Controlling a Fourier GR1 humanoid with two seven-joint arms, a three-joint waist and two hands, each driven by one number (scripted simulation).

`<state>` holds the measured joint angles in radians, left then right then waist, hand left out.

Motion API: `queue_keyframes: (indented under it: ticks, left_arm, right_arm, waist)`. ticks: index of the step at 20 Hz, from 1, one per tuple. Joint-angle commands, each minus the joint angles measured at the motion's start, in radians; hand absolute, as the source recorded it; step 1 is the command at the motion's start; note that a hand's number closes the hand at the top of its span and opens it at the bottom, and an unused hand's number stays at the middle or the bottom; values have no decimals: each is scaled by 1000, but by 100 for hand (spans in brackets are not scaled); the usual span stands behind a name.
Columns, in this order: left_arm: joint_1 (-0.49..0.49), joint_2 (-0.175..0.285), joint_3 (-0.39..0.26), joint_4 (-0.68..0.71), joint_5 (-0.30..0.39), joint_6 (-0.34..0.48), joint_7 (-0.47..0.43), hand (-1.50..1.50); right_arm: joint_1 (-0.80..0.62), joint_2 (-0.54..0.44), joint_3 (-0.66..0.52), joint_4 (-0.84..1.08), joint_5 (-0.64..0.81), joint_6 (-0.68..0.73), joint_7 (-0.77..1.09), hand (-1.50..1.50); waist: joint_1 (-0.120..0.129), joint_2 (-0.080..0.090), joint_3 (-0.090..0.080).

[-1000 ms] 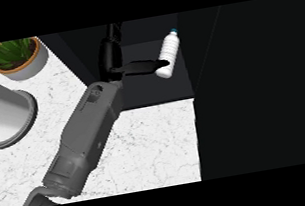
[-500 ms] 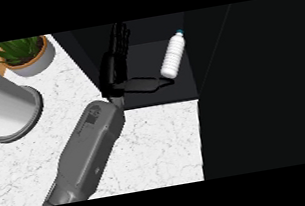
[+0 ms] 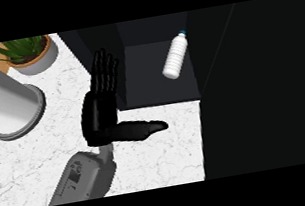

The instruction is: Pick up the bottled water, place it into the cabinet and close the cabinet

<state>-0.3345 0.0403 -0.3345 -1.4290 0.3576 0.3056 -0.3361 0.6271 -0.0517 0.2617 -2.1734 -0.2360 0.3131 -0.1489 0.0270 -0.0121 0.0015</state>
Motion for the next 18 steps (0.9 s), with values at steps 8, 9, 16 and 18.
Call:
queue_keyframes:
  ticks: [8, 9, 16, 18]
  left_arm:
    - [451, 134, -191, -607, -41, 37, 138, -150]
    - [479, 184, -151, -653, -11, 2, 142, -150]
    - [697, 231, -117, -754, 1, -30, 12, -150]
    - [759, 277, -63, -770, 47, -90, -28, -150]
  right_arm:
    - [21, -107, 45, -31, 103, 87, -20, 150]
    - [43, -105, 80, -21, 135, 93, -32, 150]
    - [13, -203, 164, -123, 156, 193, 56, 150]
    - [-4, -179, 247, -134, 214, 169, 108, 150]
  waist:
    - [-15, 5, -2]
    - [-16, 5, -2]
    - [-9, 6, -3]
    - [-3, 6, -4]
